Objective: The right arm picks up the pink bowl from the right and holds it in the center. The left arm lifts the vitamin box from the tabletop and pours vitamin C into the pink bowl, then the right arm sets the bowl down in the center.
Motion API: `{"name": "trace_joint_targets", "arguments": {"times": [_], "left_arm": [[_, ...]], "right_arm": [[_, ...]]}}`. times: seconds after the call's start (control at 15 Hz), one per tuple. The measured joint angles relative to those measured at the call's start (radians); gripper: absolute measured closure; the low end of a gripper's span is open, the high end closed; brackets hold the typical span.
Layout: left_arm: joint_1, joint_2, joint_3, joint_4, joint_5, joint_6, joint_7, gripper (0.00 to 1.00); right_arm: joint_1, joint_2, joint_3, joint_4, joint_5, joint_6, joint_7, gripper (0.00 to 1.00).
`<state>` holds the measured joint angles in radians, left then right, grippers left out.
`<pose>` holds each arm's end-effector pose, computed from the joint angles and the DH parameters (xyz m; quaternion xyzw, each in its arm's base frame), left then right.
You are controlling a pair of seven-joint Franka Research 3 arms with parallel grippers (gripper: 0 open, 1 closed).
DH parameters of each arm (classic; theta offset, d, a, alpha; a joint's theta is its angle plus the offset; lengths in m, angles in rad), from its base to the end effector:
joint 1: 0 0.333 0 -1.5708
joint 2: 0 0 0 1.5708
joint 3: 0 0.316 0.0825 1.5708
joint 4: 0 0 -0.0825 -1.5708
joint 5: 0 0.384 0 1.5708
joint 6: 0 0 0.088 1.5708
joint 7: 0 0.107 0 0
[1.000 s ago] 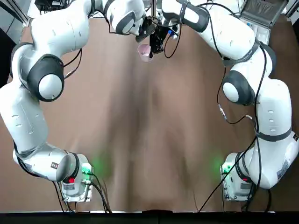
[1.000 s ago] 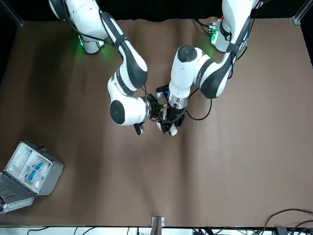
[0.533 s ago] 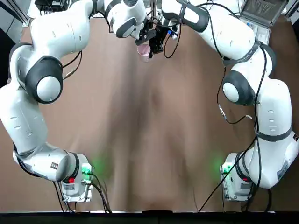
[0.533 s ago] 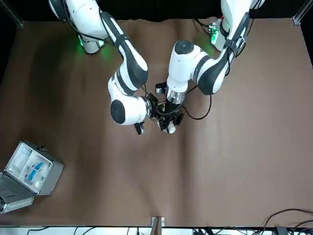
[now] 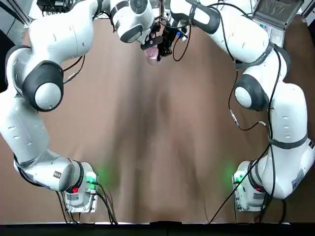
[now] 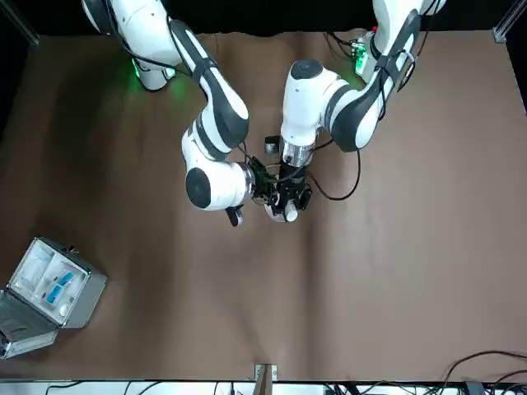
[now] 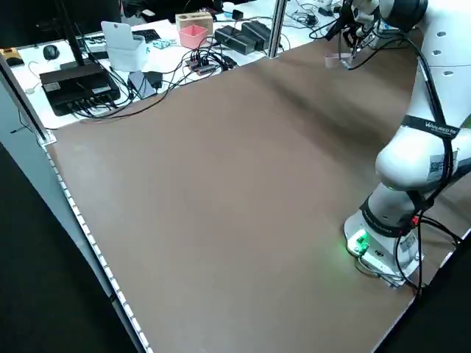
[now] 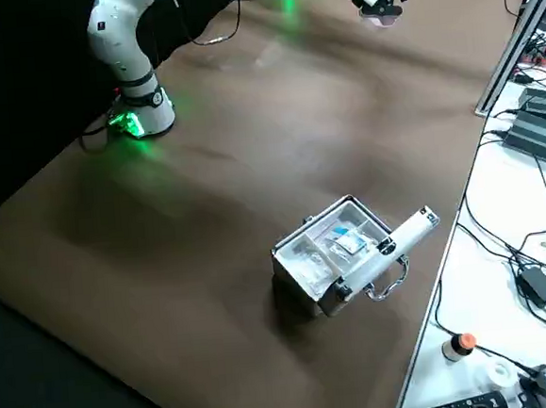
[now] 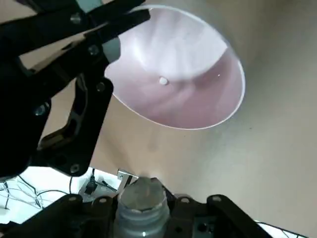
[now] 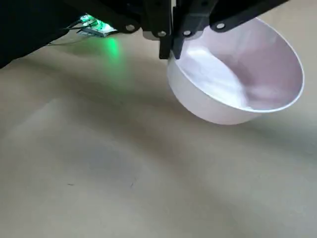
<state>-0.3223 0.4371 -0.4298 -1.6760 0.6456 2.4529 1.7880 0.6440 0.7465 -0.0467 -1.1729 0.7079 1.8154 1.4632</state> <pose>0.5343 -0.4467 0.4088 -0.1205 0.9602 -0.0851 0.2370 0.5816 0.4726 0.3571 -0.8152 0.4827 0.2964 0.1209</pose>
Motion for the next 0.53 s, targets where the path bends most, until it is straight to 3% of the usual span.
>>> {"name": "trace_joint_targets", "arguments": {"times": [0.4, 0.53], "left_arm": [[0.002, -0.018, 0.001, -0.016, 0.042, 0.004, -0.001, 0.90], [0.007, -0.018, -0.001, -0.025, -0.019, 0.004, -0.060, 0.90]], "right_arm": [[-0.001, 0.000, 0.000, 0.001, 0.000, 0.000, -0.001, 0.98], [-0.001, 0.000, 0.000, 0.001, 0.000, 0.000, -0.001, 0.98]]}}
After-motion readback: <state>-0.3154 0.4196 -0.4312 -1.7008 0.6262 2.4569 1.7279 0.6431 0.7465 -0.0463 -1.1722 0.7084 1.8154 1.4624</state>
